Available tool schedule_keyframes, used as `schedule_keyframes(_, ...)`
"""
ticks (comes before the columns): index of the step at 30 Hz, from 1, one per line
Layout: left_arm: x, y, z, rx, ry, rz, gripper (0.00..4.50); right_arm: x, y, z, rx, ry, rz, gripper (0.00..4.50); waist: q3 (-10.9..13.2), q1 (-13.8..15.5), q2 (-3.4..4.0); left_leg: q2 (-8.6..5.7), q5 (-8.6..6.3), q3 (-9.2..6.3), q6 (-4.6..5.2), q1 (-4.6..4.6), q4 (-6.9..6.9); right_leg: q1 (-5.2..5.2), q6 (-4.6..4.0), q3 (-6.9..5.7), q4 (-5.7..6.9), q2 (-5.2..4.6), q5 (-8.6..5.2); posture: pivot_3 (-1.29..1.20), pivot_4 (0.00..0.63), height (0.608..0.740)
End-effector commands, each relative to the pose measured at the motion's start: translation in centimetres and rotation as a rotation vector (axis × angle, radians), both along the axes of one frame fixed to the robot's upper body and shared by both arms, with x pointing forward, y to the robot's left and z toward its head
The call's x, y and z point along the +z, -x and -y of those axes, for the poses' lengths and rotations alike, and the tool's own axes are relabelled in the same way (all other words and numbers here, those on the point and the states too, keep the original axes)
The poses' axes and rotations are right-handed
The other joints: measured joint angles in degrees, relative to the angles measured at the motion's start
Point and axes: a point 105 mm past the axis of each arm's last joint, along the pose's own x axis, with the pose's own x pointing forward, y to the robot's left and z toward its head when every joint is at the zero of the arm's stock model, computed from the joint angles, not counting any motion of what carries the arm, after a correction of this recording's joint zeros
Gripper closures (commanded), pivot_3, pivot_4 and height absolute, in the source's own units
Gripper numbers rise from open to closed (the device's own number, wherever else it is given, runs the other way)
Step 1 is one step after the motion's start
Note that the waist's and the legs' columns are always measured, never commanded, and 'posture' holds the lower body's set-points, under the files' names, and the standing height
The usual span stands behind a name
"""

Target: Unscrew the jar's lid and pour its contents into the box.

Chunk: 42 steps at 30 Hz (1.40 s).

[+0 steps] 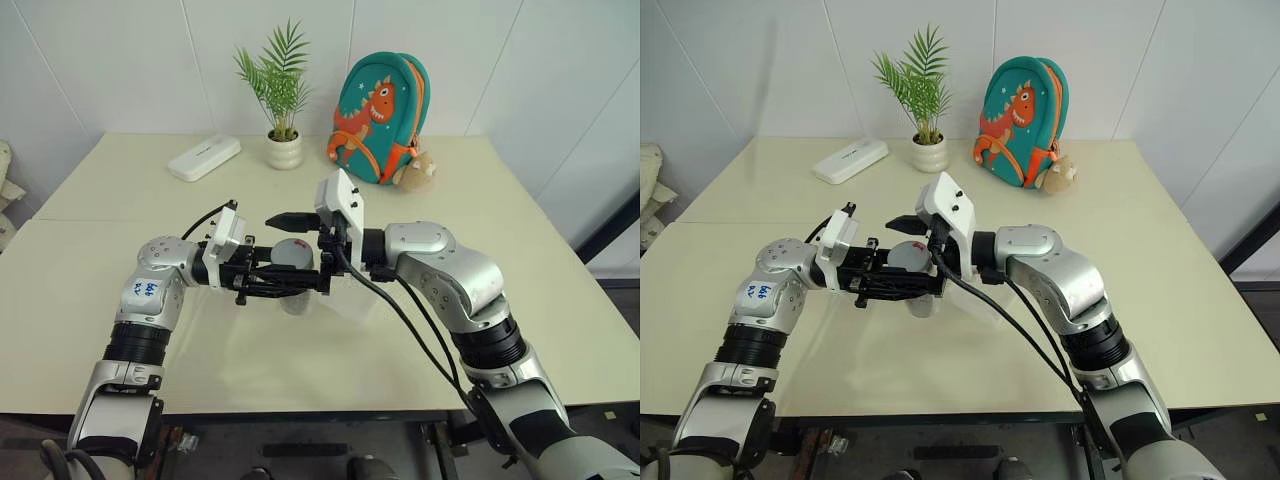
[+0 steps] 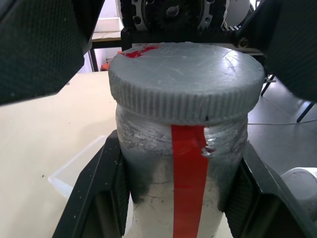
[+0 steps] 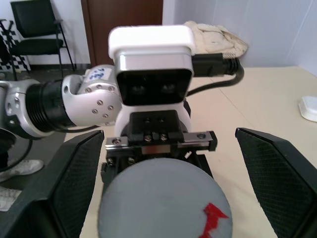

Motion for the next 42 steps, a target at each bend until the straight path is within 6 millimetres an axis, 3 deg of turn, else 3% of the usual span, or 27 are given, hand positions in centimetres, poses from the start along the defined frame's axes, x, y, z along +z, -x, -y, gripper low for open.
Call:
schedule_keyframes(1,1.1,0.3,0.1,-0.008,0.006,0.058,2.49,1.0,0.0,-0.2,-0.007,-0.013,0.055,0.04,0.00,-0.03,0.00,0.00,0.00,0.00,0.00,0.00,0.00,0.00,0.00,0.00,0.00,0.00,0.00,0.00,0.150,0.740)
schedule_keyframes(14,1.0,0.2,0.1,-0.001,0.003,0.060,2.49,1.1,-0.8,2.1,-0.083,0.021,0.074,0.04,0.00,-0.03,0.00,0.00,0.00,0.00,0.00,0.00,0.00,-0.01,0.00,0.00,0.01,0.00,0.00,0.00,0.150,0.740)
schedule_keyframes(34,0.9,0.0,0.2,0.001,0.001,0.061,2.49,0.4,0.2,4.2,-0.120,0.058,0.046,0.04,0.00,0.02,0.00,0.00,0.00,0.00,0.00,0.00,0.00,-0.01,-0.01,0.00,0.00,0.01,0.00,0.00,0.150,0.740)
schedule_keyframes(42,0.8,-0.1,0.1,0.006,-0.001,0.059,2.49,-0.2,1.7,5.6,-0.095,0.107,0.018,0.04,0.00,0.04,0.00,0.00,0.00,0.00,0.01,-0.01,0.00,-0.01,-0.02,0.01,-0.02,0.01,-0.01,0.00,0.150,0.740)
